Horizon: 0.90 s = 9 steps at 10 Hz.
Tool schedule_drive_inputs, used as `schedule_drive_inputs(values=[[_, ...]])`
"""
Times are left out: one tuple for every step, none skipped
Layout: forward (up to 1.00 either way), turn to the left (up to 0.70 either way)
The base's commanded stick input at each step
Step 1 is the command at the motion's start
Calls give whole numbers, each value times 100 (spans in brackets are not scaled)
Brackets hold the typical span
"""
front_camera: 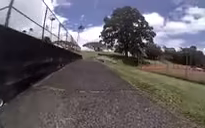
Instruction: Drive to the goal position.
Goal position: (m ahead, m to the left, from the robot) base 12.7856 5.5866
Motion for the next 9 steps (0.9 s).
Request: schedule_drive_inputs(values=[[70, 35], [70, 34], [70, 30], [70, 2], [70, 3], [70, 14], [70, 35], [70, 35], [70, 35]])
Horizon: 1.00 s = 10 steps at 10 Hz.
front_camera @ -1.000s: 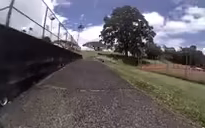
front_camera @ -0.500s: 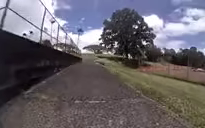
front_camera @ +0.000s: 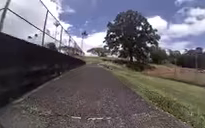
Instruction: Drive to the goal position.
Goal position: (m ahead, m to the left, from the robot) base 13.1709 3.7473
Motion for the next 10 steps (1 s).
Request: schedule_drive_inputs(values=[[70, 14], [70, 2], [70, 12], [70, 8], [70, 1], [70, 0], [70, 0], [70, 0], [70, 0], [70, 0]])
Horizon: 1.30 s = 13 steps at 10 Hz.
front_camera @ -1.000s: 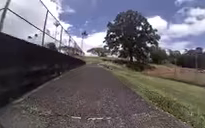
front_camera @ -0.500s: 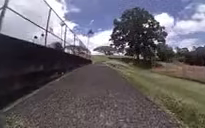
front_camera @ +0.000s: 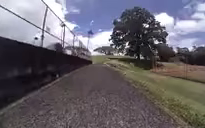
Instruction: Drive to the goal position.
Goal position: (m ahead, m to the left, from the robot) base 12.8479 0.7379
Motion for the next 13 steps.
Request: schedule_drive_inputs(values=[[70, 0], [70, 0], [70, 0], [70, 0], [70, 0], [70, 0], [70, 0], [70, 0], [70, 0], [70, 0], [70, 0], [70, 3], [70, 16]])
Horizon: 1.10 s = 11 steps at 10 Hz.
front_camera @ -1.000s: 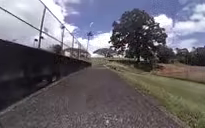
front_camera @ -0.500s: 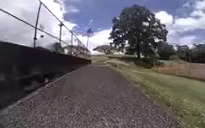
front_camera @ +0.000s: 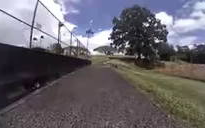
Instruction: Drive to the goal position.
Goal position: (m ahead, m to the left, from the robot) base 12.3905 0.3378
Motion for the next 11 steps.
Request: schedule_drive_inputs(values=[[70, 35], [70, 35], [70, 35], [70, 10], [70, 0], [70, 0], [56, 0], [6, 0], [4, 0], [4, 0], [4, 0]])
